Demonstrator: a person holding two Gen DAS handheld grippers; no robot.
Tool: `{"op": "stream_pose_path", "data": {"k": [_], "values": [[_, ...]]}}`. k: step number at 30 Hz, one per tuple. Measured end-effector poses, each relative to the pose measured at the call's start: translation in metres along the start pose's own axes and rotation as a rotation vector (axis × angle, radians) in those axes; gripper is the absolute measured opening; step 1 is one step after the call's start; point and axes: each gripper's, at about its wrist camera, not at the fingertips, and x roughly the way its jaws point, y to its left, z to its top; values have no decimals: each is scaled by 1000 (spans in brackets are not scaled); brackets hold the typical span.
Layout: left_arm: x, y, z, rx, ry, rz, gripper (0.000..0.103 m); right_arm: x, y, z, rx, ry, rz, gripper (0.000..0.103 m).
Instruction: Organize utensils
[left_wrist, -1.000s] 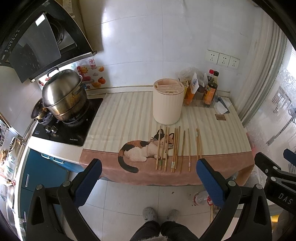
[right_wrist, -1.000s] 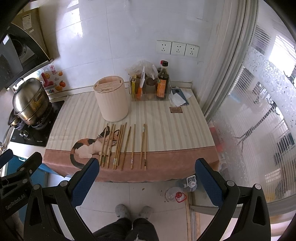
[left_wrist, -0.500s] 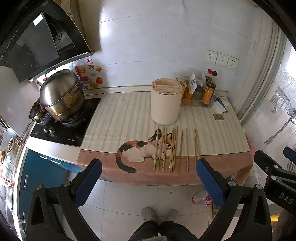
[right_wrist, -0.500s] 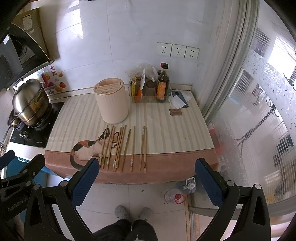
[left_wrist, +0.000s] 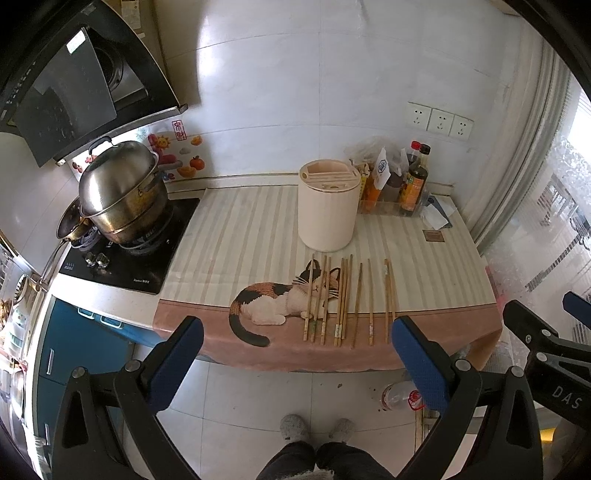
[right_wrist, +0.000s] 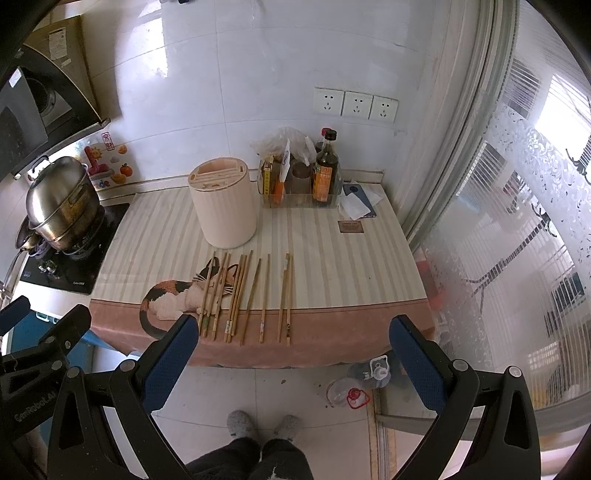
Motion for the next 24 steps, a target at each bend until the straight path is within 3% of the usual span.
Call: {"op": "stream_pose_path", "data": {"k": [24], "values": [[-3,1,-6,-19,-28,-25,103,-7,-3,-2,2,-25,10,103]]}}
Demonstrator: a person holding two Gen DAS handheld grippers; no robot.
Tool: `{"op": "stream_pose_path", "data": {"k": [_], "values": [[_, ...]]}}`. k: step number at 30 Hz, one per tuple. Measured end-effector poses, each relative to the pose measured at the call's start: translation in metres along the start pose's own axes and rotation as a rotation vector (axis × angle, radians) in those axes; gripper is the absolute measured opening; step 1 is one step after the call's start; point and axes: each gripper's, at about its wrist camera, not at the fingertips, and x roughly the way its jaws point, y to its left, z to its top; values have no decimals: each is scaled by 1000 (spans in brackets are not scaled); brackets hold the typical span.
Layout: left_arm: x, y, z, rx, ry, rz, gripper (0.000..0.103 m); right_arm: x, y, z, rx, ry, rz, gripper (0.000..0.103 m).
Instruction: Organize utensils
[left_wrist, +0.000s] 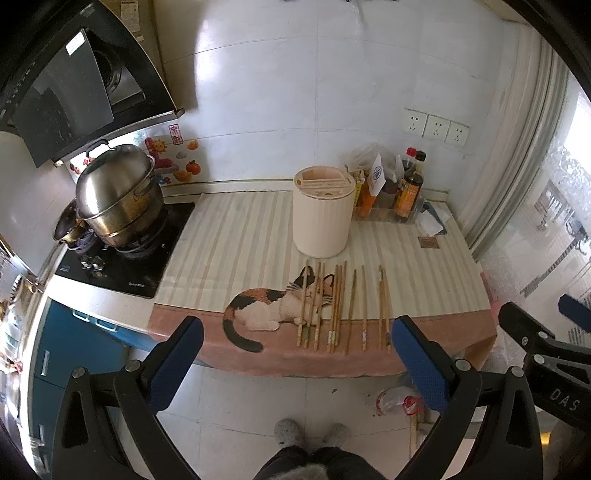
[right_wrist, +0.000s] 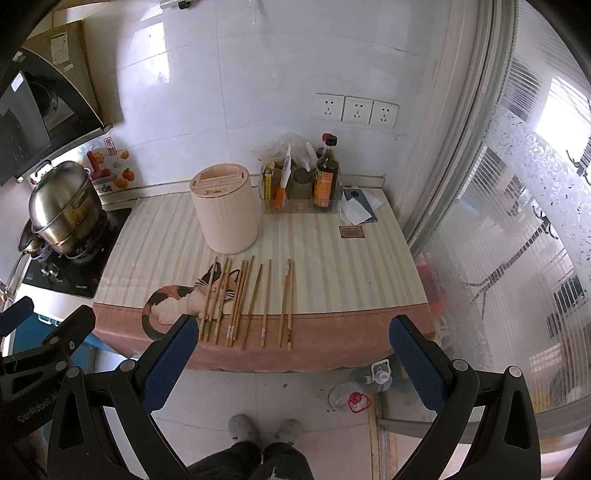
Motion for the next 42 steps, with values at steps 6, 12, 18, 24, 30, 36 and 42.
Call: {"op": "stream_pose_path", "data": {"k": [6,12,18,24,30,36,42], "values": [[35,-6,5,7,-57,24,103,30,-13,2,49,6,41,103],[95,-6,8,1,-53,117,103,97,-25,5,82,53,55,103],[184,5,9,18,65,188,103,184,-32,4,97,167,27,94],[289,23,4,27,240,178,103,274,-35,-3,135,316,12,79],[389,19,-4,78,415,76,66,354,-31,-7,179,460,29,63],[448,4,-11,148,522,7,35,412,-20,-7,208,561,49,42],[463,-2,-8,181,536,-16,12,447,-11,0,184,614,25,40]]}}
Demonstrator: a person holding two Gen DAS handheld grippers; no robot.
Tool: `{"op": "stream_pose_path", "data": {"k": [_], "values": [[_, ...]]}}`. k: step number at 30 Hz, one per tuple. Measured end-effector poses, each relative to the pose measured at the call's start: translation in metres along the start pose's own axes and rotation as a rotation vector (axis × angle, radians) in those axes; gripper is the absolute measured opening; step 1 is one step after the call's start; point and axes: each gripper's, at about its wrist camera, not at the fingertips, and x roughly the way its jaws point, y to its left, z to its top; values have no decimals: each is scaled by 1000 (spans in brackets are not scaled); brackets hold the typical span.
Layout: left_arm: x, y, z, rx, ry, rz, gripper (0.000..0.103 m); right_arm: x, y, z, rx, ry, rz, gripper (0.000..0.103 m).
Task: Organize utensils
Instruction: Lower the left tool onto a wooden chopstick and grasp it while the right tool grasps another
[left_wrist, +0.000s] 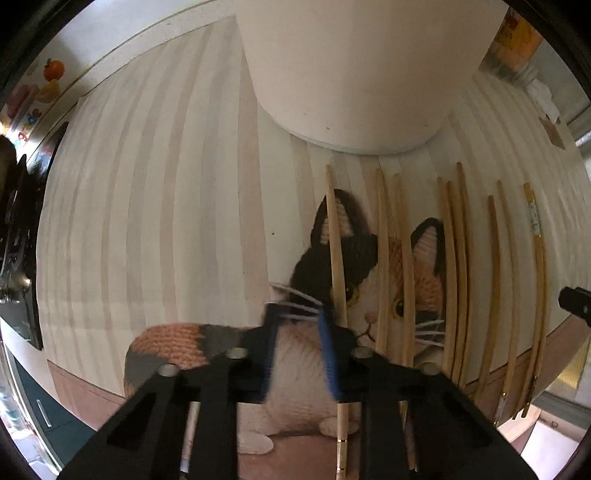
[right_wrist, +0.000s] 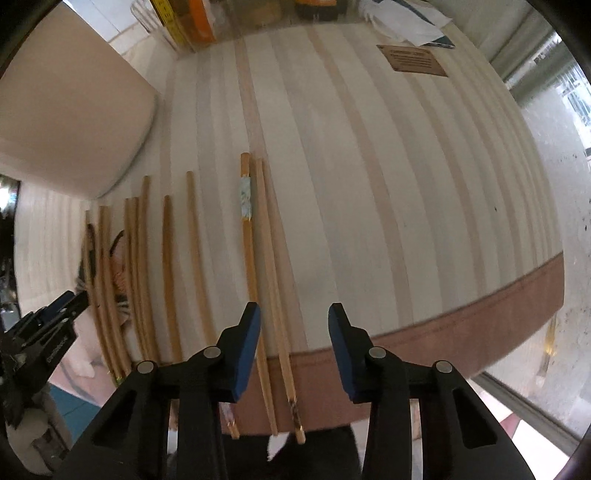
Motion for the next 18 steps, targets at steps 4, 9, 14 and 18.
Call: {"op": "stream_pose_path", "data": {"k": [4,9,14,18], "values": [[-2,1,1,-4,14,-17,3,15,6,9,-3,37,-16,35],[-2,22,2,-53,38,-40,3,29,12,13,0,59,-25,14],[-7,38,-1,-78,52,-56,3,33,8,8,16,73,-101,7],[-4,52,-9,-106,58,-71,3,34,-2,8,25,86,-87,8]]}}
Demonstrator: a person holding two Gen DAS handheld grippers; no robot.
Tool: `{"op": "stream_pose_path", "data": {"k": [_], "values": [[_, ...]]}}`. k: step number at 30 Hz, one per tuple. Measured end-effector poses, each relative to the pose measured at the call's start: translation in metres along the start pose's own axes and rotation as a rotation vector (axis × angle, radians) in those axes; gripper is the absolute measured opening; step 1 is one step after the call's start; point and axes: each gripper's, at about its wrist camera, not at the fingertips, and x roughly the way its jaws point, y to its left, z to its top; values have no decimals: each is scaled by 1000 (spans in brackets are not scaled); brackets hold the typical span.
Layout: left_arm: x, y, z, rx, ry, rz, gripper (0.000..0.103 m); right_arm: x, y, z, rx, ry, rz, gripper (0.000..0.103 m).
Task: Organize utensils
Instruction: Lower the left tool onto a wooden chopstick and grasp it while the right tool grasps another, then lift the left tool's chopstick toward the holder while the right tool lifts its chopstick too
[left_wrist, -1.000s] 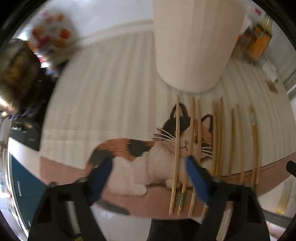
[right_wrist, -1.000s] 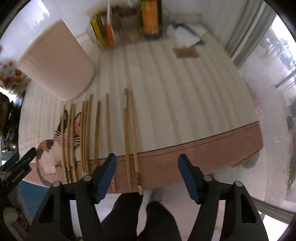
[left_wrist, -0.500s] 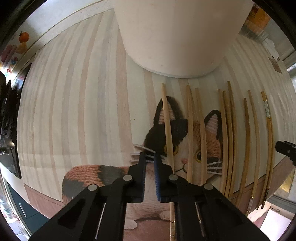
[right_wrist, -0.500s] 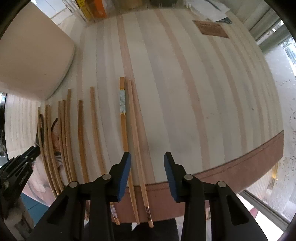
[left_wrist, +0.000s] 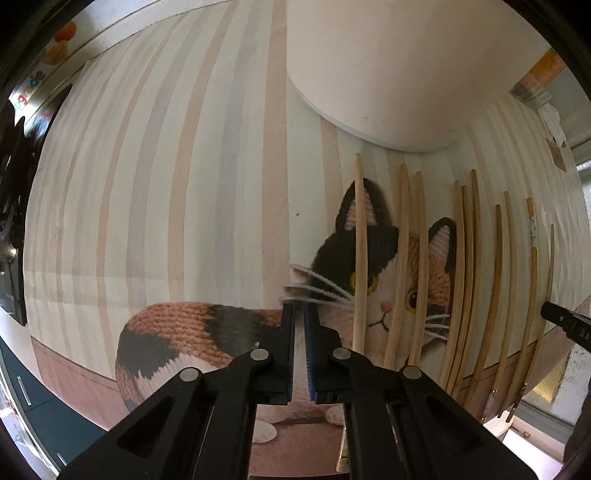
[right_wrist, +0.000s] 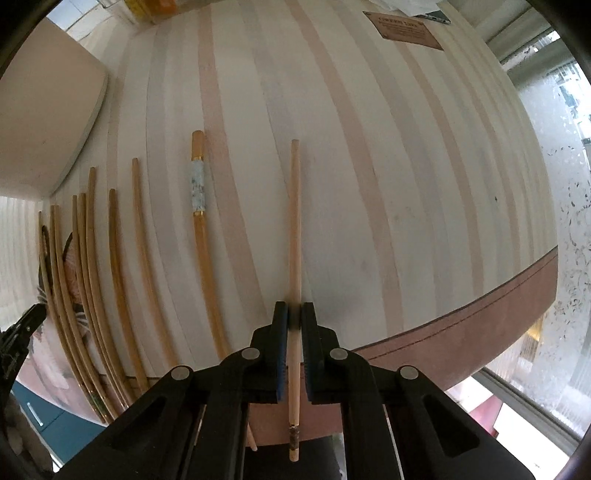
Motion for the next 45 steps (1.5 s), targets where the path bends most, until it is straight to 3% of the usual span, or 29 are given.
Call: {"op": "stream_pose_path", "data": {"k": [3,7,9,10,11,12,18,20,24,28,34,45], "values": [[-1,13,-8,-17,16,-23,3,0,0,4,-11,5,7,8],[-10,37,-8,-100,41,-149,5,-8,7,13,-41,13,7,8],[-17,40,-9,-111,30,-176,9,-10,9,11,-57,20,13,8],[-21,39,-9,-104,21,-178,16,-12,13,11,-63,22,20,8],[-23,37,-9,-95,15,-171,25,-12,16,14,-69,24,25,8],[-24,35,-9,-84,13,-154,27,-13,17,14,-78,27,32,8],[-27,25,-7,-6,12,22,25,-11,17,19,-100,38,73,8],[-33,26,-7,2,2,21,4,-11,17,18,-105,37,73,8],[-43,38,-8,-12,5,67,5,-8,11,23,-102,31,54,7],[-55,67,-14,-56,16,47,5,-2,8,25,-98,23,-28,7],[-61,97,-22,-57,15,44,5,0,16,28,-109,38,-41,8],[-68,76,-10,-73,1,53,5,5,43,48,-124,17,-89,9]]}}
